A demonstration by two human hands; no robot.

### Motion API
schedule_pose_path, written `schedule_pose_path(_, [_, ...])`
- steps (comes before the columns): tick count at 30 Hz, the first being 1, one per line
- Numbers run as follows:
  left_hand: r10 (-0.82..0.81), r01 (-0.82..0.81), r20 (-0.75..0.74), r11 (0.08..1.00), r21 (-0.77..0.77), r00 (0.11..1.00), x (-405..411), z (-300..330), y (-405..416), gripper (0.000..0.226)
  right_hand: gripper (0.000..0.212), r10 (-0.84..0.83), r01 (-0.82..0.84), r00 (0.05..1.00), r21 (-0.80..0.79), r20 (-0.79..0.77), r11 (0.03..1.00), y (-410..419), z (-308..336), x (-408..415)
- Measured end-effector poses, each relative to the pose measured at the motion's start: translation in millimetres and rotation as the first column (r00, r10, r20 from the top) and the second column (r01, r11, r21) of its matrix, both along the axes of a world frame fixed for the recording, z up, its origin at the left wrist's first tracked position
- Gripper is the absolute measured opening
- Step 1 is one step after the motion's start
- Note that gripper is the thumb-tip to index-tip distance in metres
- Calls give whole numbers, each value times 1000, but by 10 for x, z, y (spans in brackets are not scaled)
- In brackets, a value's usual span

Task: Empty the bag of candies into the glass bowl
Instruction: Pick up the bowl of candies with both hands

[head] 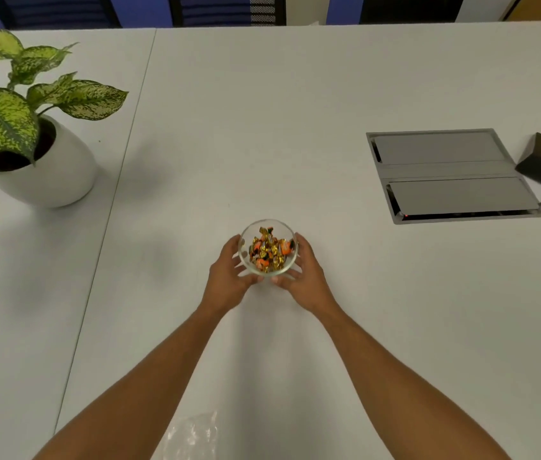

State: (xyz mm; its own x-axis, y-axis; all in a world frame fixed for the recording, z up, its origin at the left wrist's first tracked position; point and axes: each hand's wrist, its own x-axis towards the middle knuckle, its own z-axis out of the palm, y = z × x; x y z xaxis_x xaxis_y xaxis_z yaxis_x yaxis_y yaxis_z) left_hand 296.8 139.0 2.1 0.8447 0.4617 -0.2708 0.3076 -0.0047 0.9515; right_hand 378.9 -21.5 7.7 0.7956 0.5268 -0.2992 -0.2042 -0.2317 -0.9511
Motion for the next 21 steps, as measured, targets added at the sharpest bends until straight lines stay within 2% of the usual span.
schedule_pose_path(6, [-21, 20, 39, 1000, 22, 999, 894, 20, 520, 84, 83, -25, 25, 998, 15, 52, 1000, 488, -13, 857])
schedule_pose_path(13, [-24, 21, 70, 999, 41, 997, 1665, -80, 962, 79, 83, 16, -15, 996, -2, 88, 1000, 933, -121, 1649])
schedule_pose_path(21, [-32, 23, 83, 993, 115, 996, 2183, -254, 1266, 82, 81, 4, -8, 991, 32, 134, 999, 1271, -362, 2144])
